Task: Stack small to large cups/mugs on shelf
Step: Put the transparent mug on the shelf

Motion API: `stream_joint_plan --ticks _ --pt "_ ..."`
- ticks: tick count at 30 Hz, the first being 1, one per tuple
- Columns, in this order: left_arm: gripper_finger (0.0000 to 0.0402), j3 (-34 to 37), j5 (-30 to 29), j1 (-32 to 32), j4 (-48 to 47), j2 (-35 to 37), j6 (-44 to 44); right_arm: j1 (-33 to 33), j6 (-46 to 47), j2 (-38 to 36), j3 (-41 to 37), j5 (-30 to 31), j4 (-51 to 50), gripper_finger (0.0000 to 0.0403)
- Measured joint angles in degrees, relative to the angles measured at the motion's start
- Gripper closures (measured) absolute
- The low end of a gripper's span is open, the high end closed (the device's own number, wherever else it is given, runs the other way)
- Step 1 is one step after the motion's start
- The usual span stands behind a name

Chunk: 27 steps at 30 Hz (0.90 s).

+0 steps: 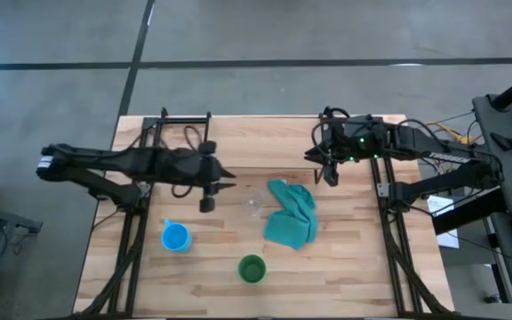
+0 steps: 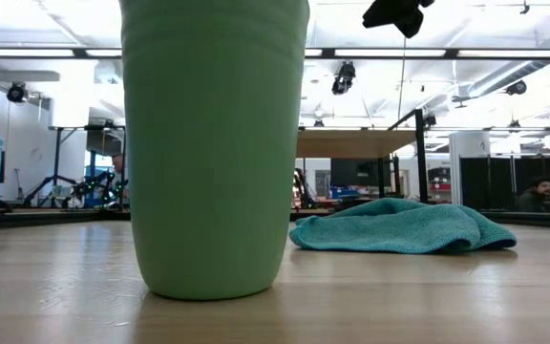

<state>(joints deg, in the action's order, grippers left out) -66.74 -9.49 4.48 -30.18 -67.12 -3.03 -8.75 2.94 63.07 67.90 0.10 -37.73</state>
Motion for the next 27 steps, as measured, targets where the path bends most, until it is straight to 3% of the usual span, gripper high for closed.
stream_joint_plan --ticks 4,11,18,24,27 --pt "0.0317 -4.5 3.1 -0.4 -1.6 -5.5 -0.4 0.0 0.1 0.0 -1.2 0.0 0.1 0.0346" --pt "0.0317 -8.2 3.5 -0.4 -9.8 -14.4 -0.4 0.0 1.2 0.0 -3.1 0.0 0.0 0.0346" --pt "0.0317 -10.5 4.5 -0.5 -9.8 -20.2 -0.4 0.0 2.6 0.0 -4.9 0.0 0.0 0.0346" --pt "0.0317 -10.5 14.1 -0.7 -10.2 -24.0 -0.3 0.0 2.6 0.0 -6.4 0.0 0.0 0.0346" --pt "0.0317 -10.5 15.4 -0.6 -10.6 -25.5 -0.2 0.0 2.6 0.0 -6.6 0.0 0.0 0.0346"
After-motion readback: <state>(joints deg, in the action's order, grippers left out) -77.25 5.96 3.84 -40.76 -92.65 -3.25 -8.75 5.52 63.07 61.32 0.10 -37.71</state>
